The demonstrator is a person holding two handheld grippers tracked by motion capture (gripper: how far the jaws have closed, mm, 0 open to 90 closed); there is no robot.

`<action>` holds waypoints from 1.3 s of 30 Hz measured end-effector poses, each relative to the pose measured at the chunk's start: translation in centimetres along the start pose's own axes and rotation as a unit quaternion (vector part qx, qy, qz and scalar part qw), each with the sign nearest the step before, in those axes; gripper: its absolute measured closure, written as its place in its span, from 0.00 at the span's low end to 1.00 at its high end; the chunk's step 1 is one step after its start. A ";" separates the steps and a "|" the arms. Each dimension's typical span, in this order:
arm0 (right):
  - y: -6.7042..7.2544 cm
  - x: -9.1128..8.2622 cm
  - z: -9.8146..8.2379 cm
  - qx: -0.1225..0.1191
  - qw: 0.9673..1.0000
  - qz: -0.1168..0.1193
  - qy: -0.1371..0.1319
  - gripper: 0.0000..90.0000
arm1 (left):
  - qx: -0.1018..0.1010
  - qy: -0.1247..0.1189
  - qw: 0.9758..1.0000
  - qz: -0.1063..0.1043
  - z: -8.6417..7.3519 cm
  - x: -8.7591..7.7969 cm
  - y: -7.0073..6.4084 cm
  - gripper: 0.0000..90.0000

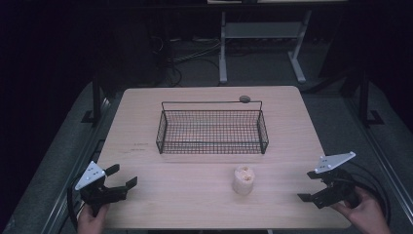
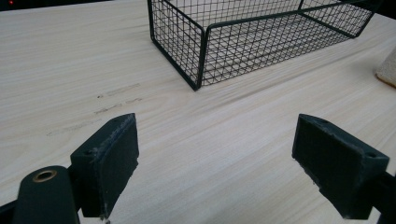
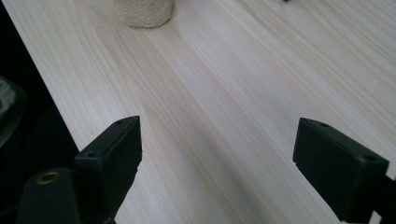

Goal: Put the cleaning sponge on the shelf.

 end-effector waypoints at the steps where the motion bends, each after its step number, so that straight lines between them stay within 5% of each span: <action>1: 0.0 0.0 0.1 0.000 1.000 0.001 0.001 0.17 | -0.001 0.000 1.000 0.000 0.0 0.0 0.0 0.15; 39: 2.4 0.3 5.8 -0.060 0.998 0.017 0.000 0.17 | 0.001 -0.004 1.000 -0.002 0.0 -0.2 0.0 0.15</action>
Point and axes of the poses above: each handheld gripper's, and its own axes: x roughly forward along the jaws, z roughly out of its top, y roughly to its left, the point moved 9 cm from there along x, roughly forward along the jaws, and after that the axes turned 11 degrees about -z, right-handed, at the moved point
